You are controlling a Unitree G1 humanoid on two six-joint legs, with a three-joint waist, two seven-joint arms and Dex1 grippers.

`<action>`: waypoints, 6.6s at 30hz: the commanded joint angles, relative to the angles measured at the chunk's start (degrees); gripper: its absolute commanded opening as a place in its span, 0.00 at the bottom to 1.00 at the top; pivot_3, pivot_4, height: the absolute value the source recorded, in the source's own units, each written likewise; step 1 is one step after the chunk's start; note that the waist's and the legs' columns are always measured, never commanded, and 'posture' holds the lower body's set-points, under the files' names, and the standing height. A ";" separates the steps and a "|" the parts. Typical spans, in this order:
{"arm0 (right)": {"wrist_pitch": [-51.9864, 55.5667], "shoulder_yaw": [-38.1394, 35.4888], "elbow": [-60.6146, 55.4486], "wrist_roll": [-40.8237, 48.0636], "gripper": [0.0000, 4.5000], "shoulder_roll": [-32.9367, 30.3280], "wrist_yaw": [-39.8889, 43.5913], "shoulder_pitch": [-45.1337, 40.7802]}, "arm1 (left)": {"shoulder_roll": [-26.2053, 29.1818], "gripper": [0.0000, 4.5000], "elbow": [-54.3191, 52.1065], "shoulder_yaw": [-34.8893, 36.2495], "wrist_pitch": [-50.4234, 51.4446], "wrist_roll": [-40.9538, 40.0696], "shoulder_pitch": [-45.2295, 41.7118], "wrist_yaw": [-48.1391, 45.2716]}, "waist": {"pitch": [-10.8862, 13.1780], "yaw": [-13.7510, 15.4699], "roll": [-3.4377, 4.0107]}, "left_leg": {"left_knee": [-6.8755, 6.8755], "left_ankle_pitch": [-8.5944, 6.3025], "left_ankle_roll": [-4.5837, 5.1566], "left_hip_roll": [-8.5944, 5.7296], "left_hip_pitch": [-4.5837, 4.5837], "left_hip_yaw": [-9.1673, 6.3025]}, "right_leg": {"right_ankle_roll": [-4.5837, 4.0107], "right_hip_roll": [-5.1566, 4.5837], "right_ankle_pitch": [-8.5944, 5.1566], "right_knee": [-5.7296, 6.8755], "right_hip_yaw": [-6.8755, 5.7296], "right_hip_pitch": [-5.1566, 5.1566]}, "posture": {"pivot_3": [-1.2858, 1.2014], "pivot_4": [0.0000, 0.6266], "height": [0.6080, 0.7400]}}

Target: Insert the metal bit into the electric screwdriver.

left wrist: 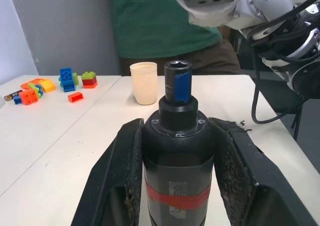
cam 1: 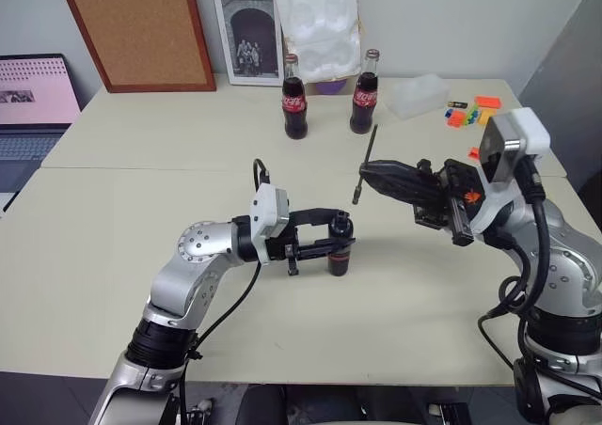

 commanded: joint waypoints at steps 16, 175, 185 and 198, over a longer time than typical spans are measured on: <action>-4.26 3.55 4.20 -1.29 0.00 -2.12 7.82 -4.25 | 0.44 0.36 -0.57 -0.67 -1.26 1.31 -0.02 -0.67 | 0.01 0.03 0.01 | -0.01 0.00 0.00 0.00 -0.02 0.00 | -0.02 0.00 0.00 -0.02 0.00 -0.01 | 0.52 0.24 1.00; 2.22 15.64 13.94 -17.55 0.64 -16.11 27.20 -23.13 | 0.28 0.36 2.61 -2.23 -5.44 2.51 -0.94 -3.72 | 0.04 0.08 0.06 | -0.06 0.00 0.00 0.00 -0.02 0.00 | -0.02 -0.01 -0.02 -0.09 -0.02 -0.04 | 0.52 0.24 1.00; 8.21 3.51 5.68 -11.30 1.00 -20.04 17.68 -15.29 | 0.25 0.36 0.12 0.49 0.26 1.78 -3.74 3.46 | 0.06 0.20 0.03 | -0.05 -0.01 0.00 0.00 -0.07 -0.02 | -0.01 -0.01 -0.02 -0.11 -0.03 -0.05 | 0.52 0.24 1.00; 9.94 -11.14 -14.10 -12.69 1.00 -24.51 -2.07 6.18 | 15.17 0.36 22.46 -13.42 -8.97 31.15 -28.37 -1.88 | 0.21 0.44 0.01 | -0.30 -0.01 -0.01 -0.05 -0.18 0.11 | 0.03 -0.08 -0.05 -0.25 0.05 -0.21 | 0.52 0.24 1.00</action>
